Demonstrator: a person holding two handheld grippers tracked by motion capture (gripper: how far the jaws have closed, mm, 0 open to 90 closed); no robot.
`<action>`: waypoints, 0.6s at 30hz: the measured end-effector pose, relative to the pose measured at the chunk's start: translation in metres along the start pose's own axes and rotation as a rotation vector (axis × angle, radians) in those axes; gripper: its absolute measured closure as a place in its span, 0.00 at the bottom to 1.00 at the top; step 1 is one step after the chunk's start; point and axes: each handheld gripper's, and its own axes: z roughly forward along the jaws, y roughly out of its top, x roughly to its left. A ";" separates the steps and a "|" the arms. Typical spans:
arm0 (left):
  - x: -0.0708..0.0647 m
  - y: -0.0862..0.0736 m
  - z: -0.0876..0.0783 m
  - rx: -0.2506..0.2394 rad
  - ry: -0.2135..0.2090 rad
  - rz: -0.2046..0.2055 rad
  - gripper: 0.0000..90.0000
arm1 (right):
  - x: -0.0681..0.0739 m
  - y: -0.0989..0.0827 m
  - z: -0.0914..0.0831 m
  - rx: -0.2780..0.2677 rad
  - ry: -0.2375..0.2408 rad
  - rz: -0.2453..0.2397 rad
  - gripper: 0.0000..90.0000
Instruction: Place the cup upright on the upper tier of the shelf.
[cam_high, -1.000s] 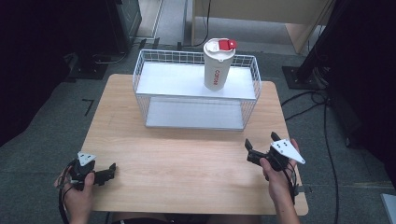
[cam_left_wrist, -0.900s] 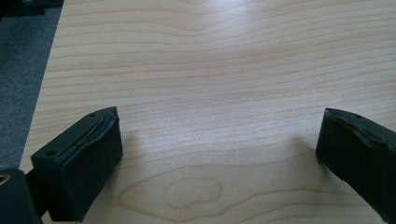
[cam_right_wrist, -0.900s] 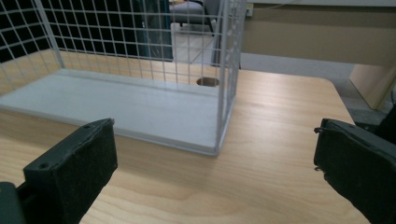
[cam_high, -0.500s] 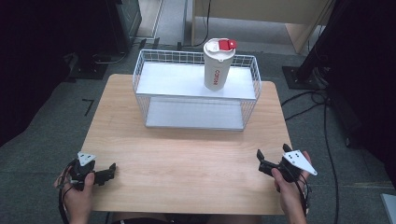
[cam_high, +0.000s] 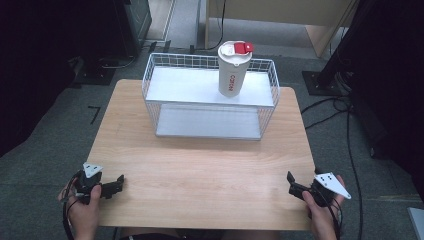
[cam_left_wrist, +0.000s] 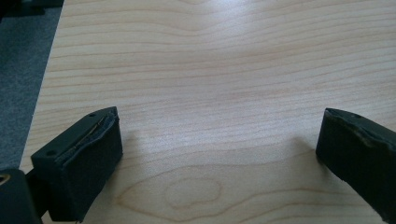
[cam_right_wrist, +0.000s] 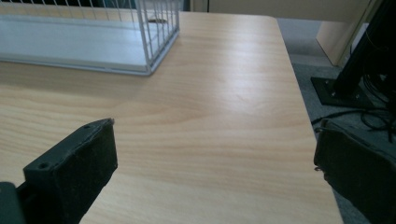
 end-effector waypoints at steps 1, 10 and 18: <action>0.000 0.000 0.000 0.000 0.000 -0.001 0.01 | -0.002 -0.001 -0.001 0.004 -0.002 -0.002 0.00; 0.000 0.000 0.000 0.000 0.000 0.001 0.01 | -0.018 -0.012 -0.007 0.098 -0.033 0.018 0.00; 0.000 0.000 0.000 0.000 0.000 0.001 0.01 | -0.020 -0.025 -0.007 0.209 -0.017 0.018 0.00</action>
